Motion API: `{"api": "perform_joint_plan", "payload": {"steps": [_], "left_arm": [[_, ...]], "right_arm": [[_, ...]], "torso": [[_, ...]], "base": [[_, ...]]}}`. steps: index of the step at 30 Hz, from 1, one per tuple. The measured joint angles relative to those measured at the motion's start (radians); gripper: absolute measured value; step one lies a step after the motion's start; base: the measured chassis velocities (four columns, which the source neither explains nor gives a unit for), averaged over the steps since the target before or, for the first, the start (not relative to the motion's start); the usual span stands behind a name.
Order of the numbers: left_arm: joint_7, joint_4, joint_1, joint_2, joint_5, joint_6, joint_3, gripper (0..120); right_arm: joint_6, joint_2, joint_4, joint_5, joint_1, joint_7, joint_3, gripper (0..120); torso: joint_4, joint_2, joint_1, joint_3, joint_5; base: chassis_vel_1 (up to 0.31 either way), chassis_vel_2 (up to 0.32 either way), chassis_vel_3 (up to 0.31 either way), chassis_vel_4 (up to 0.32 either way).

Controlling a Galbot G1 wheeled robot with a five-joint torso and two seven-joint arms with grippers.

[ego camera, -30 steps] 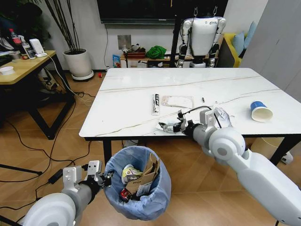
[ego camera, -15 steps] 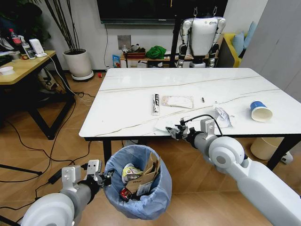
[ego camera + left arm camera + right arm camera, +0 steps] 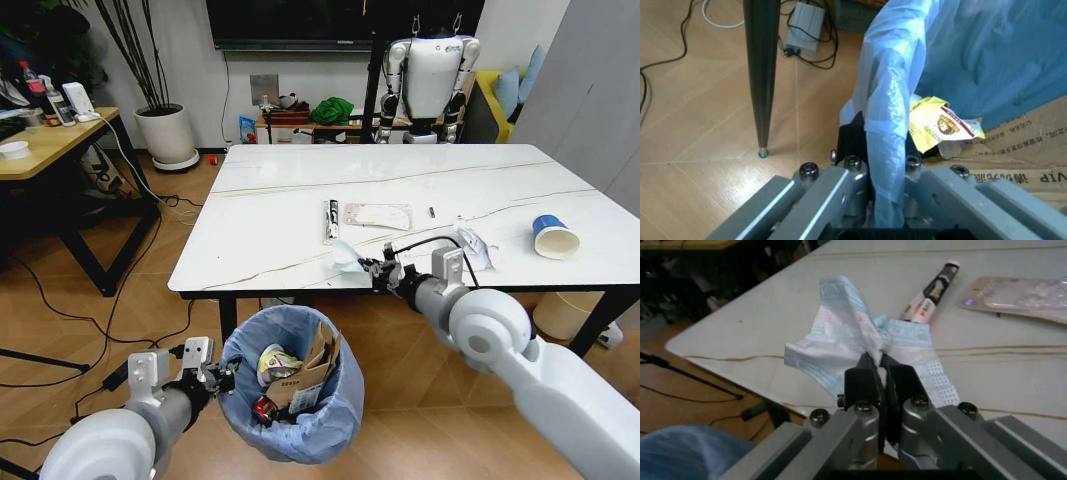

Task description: Pick up the trash bin and place the trash from the table into it.

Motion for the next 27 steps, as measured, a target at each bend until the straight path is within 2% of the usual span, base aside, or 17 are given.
{"api": "perform_joint_plan", "payload": {"steps": [8,10,20,23,25,27], "left_arm": [[-0.003,0.012,-0.01,-0.001,-0.001,0.0,0.003,0],[-0.004,0.017,-0.014,0.0,-0.002,0.0,0.009,0],[-0.015,0.032,-0.029,-0.002,-0.004,0.0,0.027,0],[-0.016,0.033,-0.032,-0.003,-0.004,0.0,0.028,0],[-0.016,0.034,-0.032,-0.004,-0.004,0.0,0.028,0],[-0.017,0.034,-0.032,-0.007,-0.003,0.0,0.028,0]], "right_arm": [[0.005,-0.019,0.115,0.106,0.009,-0.035,-0.001,0],[0.009,-0.028,0.152,0.109,0.004,-0.091,-0.007,0],[-0.007,-0.057,0.232,0.08,-0.035,-0.188,-0.067,0],[-0.012,-0.067,0.247,0.062,-0.036,-0.202,-0.104,10],[-0.014,-0.067,0.249,0.061,-0.033,-0.202,-0.109,10],[-0.02,-0.066,0.253,0.06,-0.028,-0.2,-0.126,19]], "torso": [[-0.0001,0.0,0.0,0.0,0.0],[0.0,0.0,0.0,0.0,-0.0001],[-0.0001,0.0,0.0,0.0,-0.0001],[-0.0002,0.0,0.0,0.0,0.0],[-0.0002,0.0,0.0,0.0,0.0],[0.0,0.0,0.0,0.0,0.0]], "base": [[0.0,0.0,0.0,0.0],[0.0,0.0,0.0,0.0],[0.0,0.0,0.0,0.0],[0.0,0.0,0.0,0.0],[0.0,0.0,0.0,0.0],[0.0,0.0,0.0,0.0]]}}
